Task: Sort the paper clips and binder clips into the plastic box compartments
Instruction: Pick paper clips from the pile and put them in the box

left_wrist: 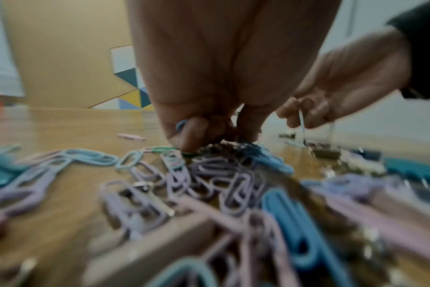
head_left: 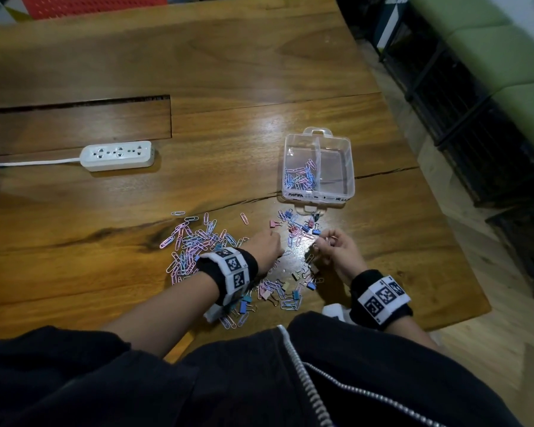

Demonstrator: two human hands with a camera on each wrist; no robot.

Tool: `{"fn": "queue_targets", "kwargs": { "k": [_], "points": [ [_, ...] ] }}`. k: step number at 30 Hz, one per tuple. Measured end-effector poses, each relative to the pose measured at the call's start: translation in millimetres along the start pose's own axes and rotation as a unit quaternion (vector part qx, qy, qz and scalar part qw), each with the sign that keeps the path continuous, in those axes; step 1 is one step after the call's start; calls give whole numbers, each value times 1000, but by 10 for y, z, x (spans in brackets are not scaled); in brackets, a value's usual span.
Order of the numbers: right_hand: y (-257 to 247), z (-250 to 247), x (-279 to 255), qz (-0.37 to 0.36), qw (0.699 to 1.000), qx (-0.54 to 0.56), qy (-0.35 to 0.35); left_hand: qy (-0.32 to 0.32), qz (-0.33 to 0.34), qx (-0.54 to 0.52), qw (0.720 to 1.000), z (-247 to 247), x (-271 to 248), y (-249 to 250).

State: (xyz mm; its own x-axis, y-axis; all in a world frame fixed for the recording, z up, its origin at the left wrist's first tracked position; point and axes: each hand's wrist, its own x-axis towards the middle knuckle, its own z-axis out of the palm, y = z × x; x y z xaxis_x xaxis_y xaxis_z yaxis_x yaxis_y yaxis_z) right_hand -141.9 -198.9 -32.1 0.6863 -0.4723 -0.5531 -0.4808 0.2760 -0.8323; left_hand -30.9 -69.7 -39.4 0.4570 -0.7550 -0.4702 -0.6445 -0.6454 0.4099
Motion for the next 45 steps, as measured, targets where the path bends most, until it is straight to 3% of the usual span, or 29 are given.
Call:
{"fn": "queue_targets", "kwargs": {
  "k": [2,3,6,7,8,9,11,13,14,15,17,19,28,30,32,34,35,36,38,39,40,41,43,45],
  "points": [
    [-59,5,-5,14,997,77,-9,-7,-28,-145,989,-83,-15,-43],
    [-86,1,2,25,994,103,-17,-27,-53,-270,961,-112,-4,-78],
    [-132,-16,45,64,984,155,-54,-67,-94,-587,802,-200,8,-121],
    [-140,-24,58,76,981,169,-61,-68,-100,-625,771,-221,15,-109],
    [-139,-31,78,85,978,181,-63,-65,-107,-634,763,-246,25,-70],
    [-145,-33,89,91,975,192,-59,-60,-114,-617,776,-257,52,-20],
    [-171,-26,106,86,982,164,-31,-27,-100,-501,859,-266,112,112],
    [-157,-7,149,47,998,33,12,27,-46,-289,956,-250,190,210],
    [-127,6,182,20,998,-55,29,30,-19,-162,986,-235,229,235],
    [-86,17,221,-9,989,-139,47,31,7,-47,998,-224,255,251],
    [-14,39,262,-40,967,-243,60,47,35,96,994,-225,283,257],
    [59,58,305,-55,947,-311,63,51,34,144,988,-221,285,264],
    [-60,143,301,-94,863,-492,67,43,62,220,973,-79,203,240],
    [-48,155,283,-101,842,-528,48,20,60,206,976,-74,148,196],
    [-38,159,250,-109,835,-538,28,-2,43,124,991,-75,106,107],
    [-35,140,217,-111,861,-497,21,-10,12,-59,998,-107,77,14],
    [-36,119,203,-109,882,-458,23,-16,-13,-192,981,-133,80,-41],
    [-40,92,186,-101,907,-409,26,-26,-37,-336,941,-167,69,-90],
    [-65,35,134,-66,963,-261,27,-50,-46,-559,827,-251,34,-156],
    [-81,8,95,-44,984,-174,21,-61,-39,-623,779,-299,21,-177],
    [-92,-23,61,-19,996,-88,10,-62,-34,-657,750,-339,29,-184],
    [-104,-56,31,6,1000,-9,-1,-57,-34,-667,742,-370,53,-175],
    [-119,-125,14,51,992,111,-18,-38,-60,-641,764,-427,119,-103],
    [-110,-166,25,77,984,162,-22,3,-99,-531,841,-470,203,-3]
  ]
}}
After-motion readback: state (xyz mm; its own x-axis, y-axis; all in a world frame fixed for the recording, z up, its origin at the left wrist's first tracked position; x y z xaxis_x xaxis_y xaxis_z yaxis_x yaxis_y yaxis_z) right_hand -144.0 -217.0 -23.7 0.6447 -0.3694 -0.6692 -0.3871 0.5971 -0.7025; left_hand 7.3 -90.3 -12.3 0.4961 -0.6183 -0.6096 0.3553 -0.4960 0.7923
